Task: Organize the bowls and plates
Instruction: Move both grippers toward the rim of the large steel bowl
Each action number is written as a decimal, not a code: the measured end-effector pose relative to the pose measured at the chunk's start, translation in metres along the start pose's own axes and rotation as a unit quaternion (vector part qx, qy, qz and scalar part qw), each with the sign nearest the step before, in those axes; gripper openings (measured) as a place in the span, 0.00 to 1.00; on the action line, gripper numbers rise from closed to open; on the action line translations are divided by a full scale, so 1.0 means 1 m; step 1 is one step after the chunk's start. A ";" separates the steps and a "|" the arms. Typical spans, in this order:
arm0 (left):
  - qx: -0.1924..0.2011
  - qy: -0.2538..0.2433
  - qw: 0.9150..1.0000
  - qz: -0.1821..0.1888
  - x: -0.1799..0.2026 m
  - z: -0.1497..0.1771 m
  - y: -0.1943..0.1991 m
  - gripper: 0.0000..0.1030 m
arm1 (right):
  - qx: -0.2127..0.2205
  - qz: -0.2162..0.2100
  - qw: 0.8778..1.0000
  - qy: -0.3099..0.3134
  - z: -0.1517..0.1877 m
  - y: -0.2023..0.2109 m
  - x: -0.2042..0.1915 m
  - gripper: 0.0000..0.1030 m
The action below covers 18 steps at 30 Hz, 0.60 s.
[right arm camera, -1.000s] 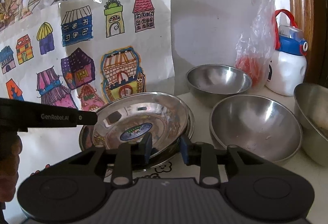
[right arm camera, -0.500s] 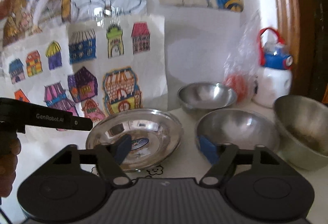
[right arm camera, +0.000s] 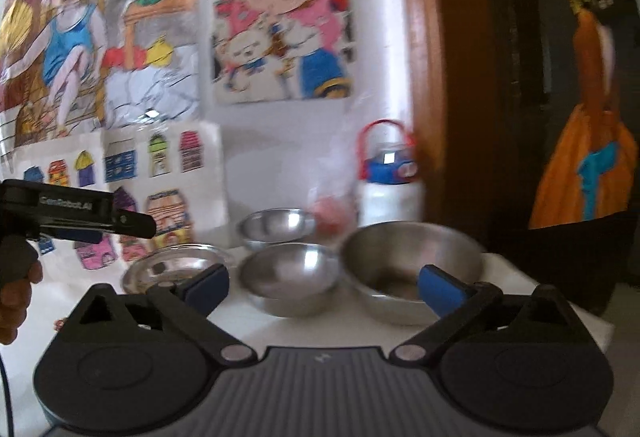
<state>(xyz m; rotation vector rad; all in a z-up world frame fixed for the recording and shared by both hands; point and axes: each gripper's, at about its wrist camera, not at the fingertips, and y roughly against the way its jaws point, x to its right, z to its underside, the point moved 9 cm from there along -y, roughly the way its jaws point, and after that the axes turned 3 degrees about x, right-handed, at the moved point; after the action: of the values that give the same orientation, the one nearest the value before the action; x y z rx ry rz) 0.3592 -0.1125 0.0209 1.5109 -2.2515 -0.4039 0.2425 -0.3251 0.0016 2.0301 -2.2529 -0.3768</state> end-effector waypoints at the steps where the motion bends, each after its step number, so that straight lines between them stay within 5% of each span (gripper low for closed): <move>1: 0.001 0.000 1.000 0.004 0.010 0.002 0.001 0.93 | -0.001 0.005 1.000 0.002 0.000 0.004 0.009 1.00; 9: 0.001 -0.022 0.999 0.029 0.104 0.020 -0.010 0.98 | 0.000 0.044 0.999 0.012 0.006 0.026 0.079 1.00; 18: -0.031 -0.010 0.999 0.041 0.164 0.052 -0.039 0.99 | -0.010 0.075 0.997 0.010 0.023 0.028 0.133 1.00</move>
<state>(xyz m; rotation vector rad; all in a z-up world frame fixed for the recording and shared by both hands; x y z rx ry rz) 0.3111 -0.2784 -0.0155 1.3853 -2.2849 -0.4625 0.1946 -0.4512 -0.0274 1.8305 -2.3603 -0.3621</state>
